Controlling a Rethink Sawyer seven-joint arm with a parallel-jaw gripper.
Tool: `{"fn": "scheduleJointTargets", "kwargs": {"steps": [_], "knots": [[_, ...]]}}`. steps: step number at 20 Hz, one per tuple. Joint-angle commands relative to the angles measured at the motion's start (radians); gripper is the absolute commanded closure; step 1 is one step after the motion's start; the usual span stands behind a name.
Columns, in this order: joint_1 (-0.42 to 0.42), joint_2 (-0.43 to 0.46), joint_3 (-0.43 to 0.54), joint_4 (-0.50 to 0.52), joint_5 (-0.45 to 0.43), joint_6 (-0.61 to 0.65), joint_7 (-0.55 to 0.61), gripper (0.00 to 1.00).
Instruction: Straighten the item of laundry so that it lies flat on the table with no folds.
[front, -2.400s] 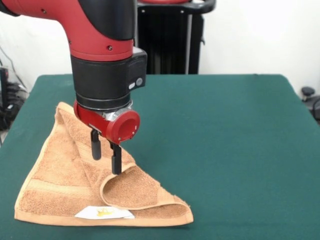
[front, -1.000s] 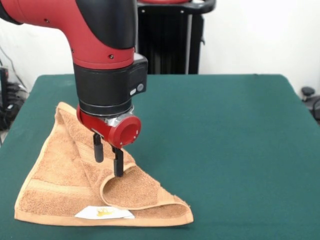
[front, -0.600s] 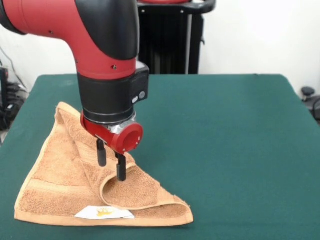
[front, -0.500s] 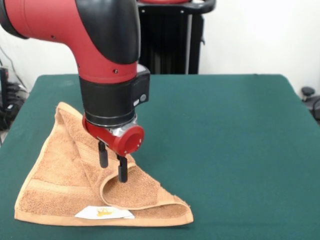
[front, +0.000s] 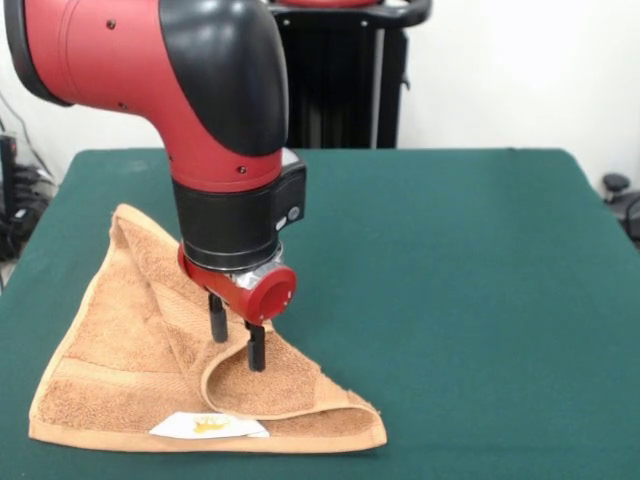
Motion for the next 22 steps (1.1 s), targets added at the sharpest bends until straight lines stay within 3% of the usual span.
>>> {"fn": "scheduleJointTargets", "kwargs": {"steps": [1,22], "knots": [[0.034,0.05,0.083,0.053,-0.049,-0.043,-0.022,0.0],[0.03,0.037,0.085,0.074,-0.053,-0.056,-0.03,0.0]]}}
